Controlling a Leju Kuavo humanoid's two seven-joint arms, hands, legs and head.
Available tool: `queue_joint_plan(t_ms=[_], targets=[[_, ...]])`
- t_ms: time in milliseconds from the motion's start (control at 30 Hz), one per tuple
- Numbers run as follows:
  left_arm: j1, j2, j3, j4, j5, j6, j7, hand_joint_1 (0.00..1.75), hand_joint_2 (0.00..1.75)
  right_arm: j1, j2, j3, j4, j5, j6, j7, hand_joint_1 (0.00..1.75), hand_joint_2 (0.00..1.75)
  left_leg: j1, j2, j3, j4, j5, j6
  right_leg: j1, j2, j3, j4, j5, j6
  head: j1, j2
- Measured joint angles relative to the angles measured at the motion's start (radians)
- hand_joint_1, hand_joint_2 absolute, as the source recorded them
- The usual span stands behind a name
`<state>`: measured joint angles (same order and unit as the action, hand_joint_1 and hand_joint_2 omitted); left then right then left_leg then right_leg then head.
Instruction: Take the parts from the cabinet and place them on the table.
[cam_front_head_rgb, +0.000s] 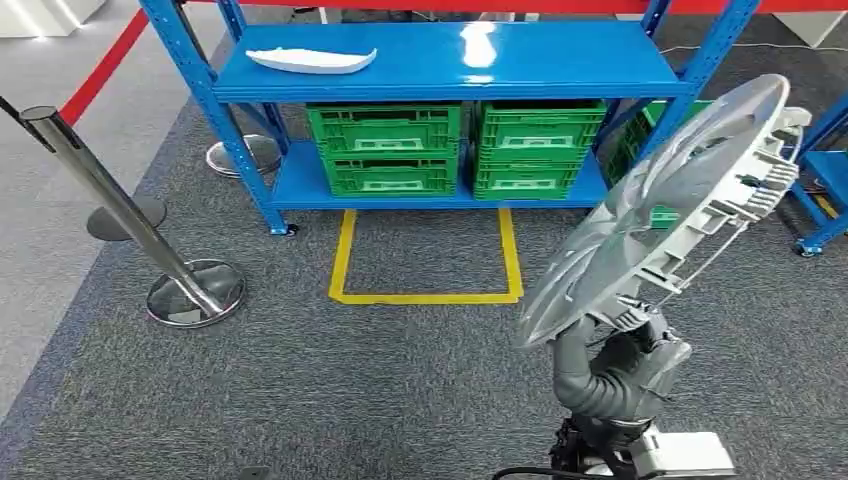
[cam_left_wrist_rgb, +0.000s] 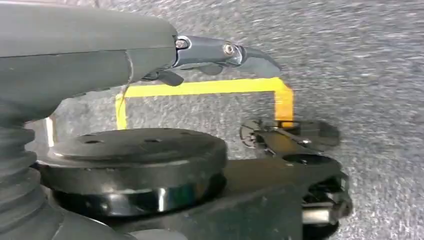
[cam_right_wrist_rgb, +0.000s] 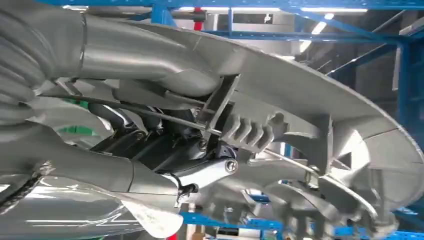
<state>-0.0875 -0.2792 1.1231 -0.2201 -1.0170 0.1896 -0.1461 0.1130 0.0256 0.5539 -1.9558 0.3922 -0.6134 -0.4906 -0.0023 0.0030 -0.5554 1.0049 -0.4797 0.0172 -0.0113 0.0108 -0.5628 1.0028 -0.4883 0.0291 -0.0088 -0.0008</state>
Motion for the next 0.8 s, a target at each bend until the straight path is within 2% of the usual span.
queue_joint_plan(t_ms=[33,67,100,133,167,200,233,267,300,333,367,400,433,467,500,533,567,600,633,667,700,733,767,800], targets=[[-0.001,-0.002,0.000,0.000,0.000,0.000,0.000,0.00,1.75,0.002,0.000,0.000,0.000,-0.002,0.000,0.000,1.75,1.75,0.004,0.009,0.002,-0.005,0.004,0.006,-0.003,0.000,-0.013,0.011,-0.014,0.002,-0.002,0.000],[-0.003,-0.002,0.000,0.000,0.000,0.000,-0.001,0.00,1.75,0.001,0.000,0.000,0.000,-0.003,0.000,0.000,1.75,1.75,0.005,0.012,0.001,-0.006,0.005,0.013,-0.002,-0.003,-0.031,0.050,-0.043,0.005,0.005,0.000],[-0.003,-0.002,0.000,0.000,0.000,0.000,-0.001,0.00,1.75,0.002,0.000,0.000,0.000,-0.004,0.000,0.000,1.75,1.75,0.005,0.017,-0.001,-0.006,0.004,0.016,-0.003,-0.003,-0.067,0.131,-0.083,0.008,0.011,0.000],[-0.002,-0.002,0.000,0.000,0.000,0.000,-0.001,0.00,1.75,0.003,0.000,0.000,0.000,-0.004,0.000,0.000,1.75,1.75,0.003,0.025,-0.001,-0.006,0.004,0.017,-0.003,-0.003,-0.109,0.220,-0.121,0.012,0.009,0.000],[-0.001,-0.002,0.000,0.000,0.000,0.000,-0.001,0.00,1.75,0.003,0.000,0.000,0.000,-0.004,0.000,0.000,1.75,1.75,0.002,0.032,-0.002,-0.006,0.004,0.018,-0.003,-0.003,-0.143,0.290,-0.143,0.015,0.011,0.000],[-0.001,-0.002,0.000,0.000,0.001,0.000,-0.001,0.00,1.75,0.005,0.000,0.000,0.001,-0.005,0.000,0.000,1.75,1.75,0.001,0.039,-0.001,-0.005,0.004,0.018,-0.003,-0.004,-0.158,0.319,-0.142,0.017,0.010,0.000],[-0.001,-0.002,0.001,0.000,0.001,0.000,-0.001,0.00,1.75,0.006,0.000,0.000,0.001,-0.005,0.000,0.000,1.75,1.75,0.001,0.047,0.000,-0.005,0.003,0.018,-0.003,-0.006,-0.150,0.300,-0.118,0.017,0.010,0.000],[-0.002,-0.003,0.001,0.000,0.001,0.000,-0.001,0.00,1.75,0.008,0.000,0.000,0.001,-0.005,-0.001,0.000,1.75,1.75,0.001,0.055,0.001,-0.005,0.002,0.018,-0.003,-0.012,-0.120,0.237,-0.076,0.016,0.010,0.000],[-0.002,-0.004,0.001,0.000,0.001,0.000,-0.001,0.00,1.75,0.008,0.000,0.000,0.001,-0.005,-0.002,0.000,1.75,1.75,0.001,0.063,0.004,-0.004,-0.001,0.016,-0.003,-0.026,-0.072,0.143,-0.028,0.013,0.010,0.000],[-0.002,-0.005,0.001,0.000,0.001,0.000,-0.001,0.00,1.75,0.008,0.000,0.001,0.001,-0.005,-0.003,0.000,1.75,1.75,0.000,0.070,0.008,-0.002,-0.004,0.011,-0.002,-0.069,-0.025,0.051,0.010,0.011,0.011,0.000],[-0.001,-0.005,0.000,0.000,0.001,0.001,-0.001,0.00,1.75,0.005,0.000,0.001,0.001,-0.005,-0.004,0.000,1.75,1.75,-0.011,0.074,0.008,0.002,-0.009,0.005,0.011,-0.125,-0.008,0.019,-0.008,0.012,0.012,0.000],[0.000,-0.005,0.000,0.000,0.001,0.001,-0.001,0.00,1.75,0.003,0.000,0.001,0.001,-0.005,-0.005,0.000,1.75,1.75,-0.015,0.082,0.004,0.009,-0.011,0.001,0.008,-0.114,-0.001,0.006,-0.009,-0.003,0.014,0.000],[0.000,-0.005,0.001,0.000,0.001,0.003,-0.001,0.00,1.75,0.004,0.001,0.000,0.001,-0.005,-0.005,0.000,1.75,1.75,-0.016,0.094,0.004,0.008,-0.010,-0.001,0.009,-0.103,-0.008,0.010,-0.007,-0.007,0.008,0.000],[0.000,-0.005,0.001,0.000,0.002,0.003,-0.001,0.00,1.75,0.006,0.001,-0.001,0.001,-0.005,-0.005,0.000,1.75,1.75,-0.016,0.108,0.006,0.008,-0.011,-0.002,0.010,-0.089,-0.011,0.012,-0.006,-0.011,0.007,0.000],[-0.001,-0.005,0.001,0.000,0.002,0.003,-0.001,0.00,1.75,0.007,0.001,-0.001,0.001,-0.005,-0.005,0.000,1.75,1.75,-0.016,0.123,0.008,0.009,-0.014,-0.005,0.008,-0.073,-0.013,0.010,-0.003,-0.018,0.009,0.000],[-0.002,-0.005,0.001,0.000,0.001,0.003,-0.001,0.00,1.75,0.008,0.003,-0.001,0.001,-0.005,-0.005,0.000,1.75,1.75,-0.011,0.106,0.007,0.014,-0.026,-0.014,0.003,-0.062,-0.012,0.008,0.002,-0.026,0.008,0.000],[-0.003,-0.006,0.001,0.000,0.001,0.003,-0.001,0.00,1.75,0.006,0.003,-0.002,0.001,-0.005,-0.005,0.000,1.75,1.75,-0.006,0.059,-0.001,0.042,-0.052,-0.020,0.001,-0.049,-0.013,0.008,0.003,-0.030,0.003,0.000],[-0.002,-0.006,0.001,0.000,0.001,0.003,-0.001,0.00,1.75,0.006,0.006,-0.002,0.001,-0.005,-0.006,0.000,1.75,1.75,-0.002,0.029,-0.025,0.103,-0.091,-0.025,0.001,-0.037,-0.014,0.008,0.005,-0.035,0.003,0.000],[0.000,-0.005,0.001,0.000,0.001,0.003,-0.001,0.00,1.75,0.005,0.008,-0.002,0.001,-0.004,-0.007,0.000,1.75,1.75,0.001,0.015,-0.062,0.189,-0.134,-0.028,0.001,-0.023,-0.015,0.008,0.005,-0.037,0.003,0.000],[0.001,-0.004,0.001,0.000,0.002,0.003,-0.001,0.00,1.75,0.006,0.008,-0.002,0.001,-0.003,-0.008,0.000,1.75,1.75,0.001,0.010,-0.099,0.273,-0.165,-0.030,0.001,-0.008,-0.015,0.008,0.006,-0.039,0.003,0.000],[0.002,-0.004,0.001,0.000,0.002,0.003,-0.001,0.00,1.75,0.006,0.008,-0.003,0.002,-0.002,-0.008,0.000,1.75,1.75,0.001,0.007,-0.124,0.325,-0.176,-0.029,0.001,0.008,-0.015,0.009,0.006,-0.039,0.003,0.000],[0.002,-0.004,0.001,0.000,0.002,0.003,-0.001,0.00,1.75,0.006,0.008,-0.004,0.003,-0.002,-0.008,0.000,1.75,1.75,0.001,0.004,-0.125,0.322,-0.158,-0.027,0.001,0.024,-0.014,0.009,0.006,-0.039,0.003,0.000],[0.000,-0.004,0.001,0.000,0.002,0.003,-0.001,0.00,1.75,0.007,0.008,-0.005,0.003,-0.002,-0.008,0.001,1.75,1.75,0.001,0.001,-0.107,0.279,-0.120,-0.024,0.001,0.038,-0.012,0.009,0.007,-0.039,0.003,0.000],[0.000,-0.004,0.001,0.000,0.002,0.003,-0.001,0.00,1.75,0.007,0.009,-0.006,0.003,-0.002,-0.008,0.001,1.75,1.75,0.001,-0.009,-0.072,0.199,-0.067,-0.018,0.001,0.054,-0.010,0.009,0.007,-0.039,0.004,0.000]])
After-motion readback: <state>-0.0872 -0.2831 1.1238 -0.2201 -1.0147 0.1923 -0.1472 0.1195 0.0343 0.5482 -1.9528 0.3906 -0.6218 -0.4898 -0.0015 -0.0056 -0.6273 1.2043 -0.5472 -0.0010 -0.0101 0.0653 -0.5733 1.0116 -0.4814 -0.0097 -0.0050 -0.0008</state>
